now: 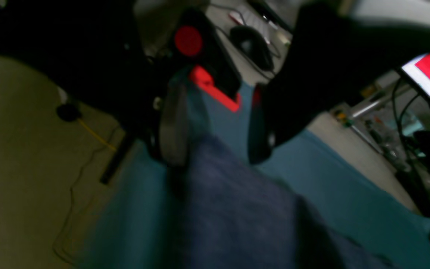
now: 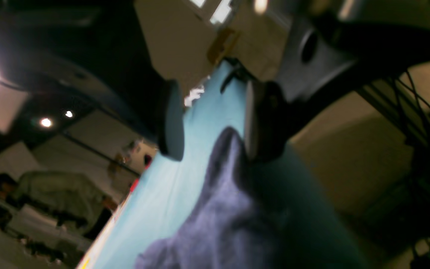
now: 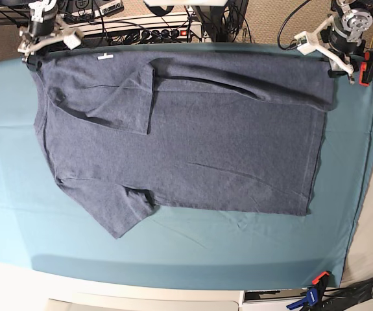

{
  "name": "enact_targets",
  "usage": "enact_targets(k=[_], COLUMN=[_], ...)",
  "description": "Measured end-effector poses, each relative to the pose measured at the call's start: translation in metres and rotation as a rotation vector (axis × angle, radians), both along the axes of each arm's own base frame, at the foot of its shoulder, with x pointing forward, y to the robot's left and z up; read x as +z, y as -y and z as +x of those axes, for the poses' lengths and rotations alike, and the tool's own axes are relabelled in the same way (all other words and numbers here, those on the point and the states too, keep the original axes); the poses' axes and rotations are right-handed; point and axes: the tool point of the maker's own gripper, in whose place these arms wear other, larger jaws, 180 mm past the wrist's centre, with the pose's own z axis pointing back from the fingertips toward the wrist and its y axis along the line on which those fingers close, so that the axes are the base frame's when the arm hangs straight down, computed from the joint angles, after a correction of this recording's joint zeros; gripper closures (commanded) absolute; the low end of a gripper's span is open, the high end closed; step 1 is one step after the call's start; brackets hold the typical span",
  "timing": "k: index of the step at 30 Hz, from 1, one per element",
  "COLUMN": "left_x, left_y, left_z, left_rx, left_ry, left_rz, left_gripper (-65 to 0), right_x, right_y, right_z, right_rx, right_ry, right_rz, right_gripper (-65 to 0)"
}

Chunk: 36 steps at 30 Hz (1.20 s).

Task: Fold the T-shirt properly
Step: 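Pull the shoulder edge toward the robot with both grippers, then release and move both grippers along the shirt sides to the hem corners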

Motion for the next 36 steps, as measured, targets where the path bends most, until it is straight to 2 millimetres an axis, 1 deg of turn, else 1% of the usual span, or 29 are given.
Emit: enact_targets(k=[3,5,8,12,14,16,19,21,22,24,25,27,28,31,33,35,36], left_x=[0.003,0.014,0.039,0.059,0.067,0.076,0.093,0.108,0.115,0.128,0.134,0.142,0.142,0.131,0.123,0.118,0.115], left_y=[0.011,0.02,0.031,0.048,0.054,0.053,0.054,0.057,0.058,0.054,0.053,0.052,0.051,0.035,0.019,0.004,0.0], left_z=[-0.027,-0.034,-0.026,-0.022,-0.011,0.008,0.044,0.069,0.082,0.104,0.114,0.128,0.133,0.144,0.153,0.166,0.172], left_rx=[-0.008,-0.015,-0.068,-0.103,-0.126,-0.134,-0.09,-0.068,-0.061,-0.034,-0.028,-0.014,-0.012,0.041,0.086,0.151,0.185], left_ry=[-0.072,-0.073,-0.004,0.024,0.059,0.119,0.191,0.244,0.266,0.309,0.326,0.349,0.346,0.332,0.323,0.326,0.322], left_rz=[-0.034,-0.054,-0.06,-0.1,-0.121,-0.127,-0.21,-0.285,-0.319,-0.359,-0.371,-0.4,-0.411,-0.416,-0.401,-0.415,-0.437], left_gripper=[-29.0,-29.0,-29.0,-29.0,-29.0,-29.0,-29.0,-29.0,-29.0,-29.0,-29.0,-28.9,-28.9,-29.0,-28.9,-28.9,-28.9], right_x=[0.011,0.021,0.041,0.069,0.086,0.107,0.141,0.157,0.162,0.169,0.173,0.182,0.186,0.191,0.19,0.181,0.17], right_y=[-0.012,-0.021,-0.037,-0.057,-0.06,-0.061,-0.054,-0.046,-0.039,-0.032,-0.032,-0.038,-0.042,-0.046,-0.042,-0.031,-0.023], right_z=[-0.011,-0.015,-0.015,0.0,0.013,0.034,0.072,0.095,0.104,0.118,0.125,0.139,0.145,0.156,0.164,0.174,0.179], right_rx=[0.027,0.045,0.082,0.098,0.094,0.086,0.059,-0.004,-0.062,-0.159,-0.183,-0.194,-0.186,-0.182,-0.186,-0.213,-0.248], right_ry=[0.014,0.037,0.088,0.186,0.246,0.332,0.48,0.584,0.629,0.708,0.745,0.809,0.828,0.854,0.865,0.868,0.853], right_rz=[-0.001,0.01,0.021,0.077,0.096,0.126,0.19,0.288,0.354,0.471,0.521,0.606,0.646,0.713,0.722,0.725,0.741], right_gripper=[-27.6,-27.6,-27.6,-27.6,-27.5,-27.5,-27.5,-27.5,-27.5,-27.5,-27.5,-27.5,-27.5,-27.5,-27.5,-27.5,-27.5])
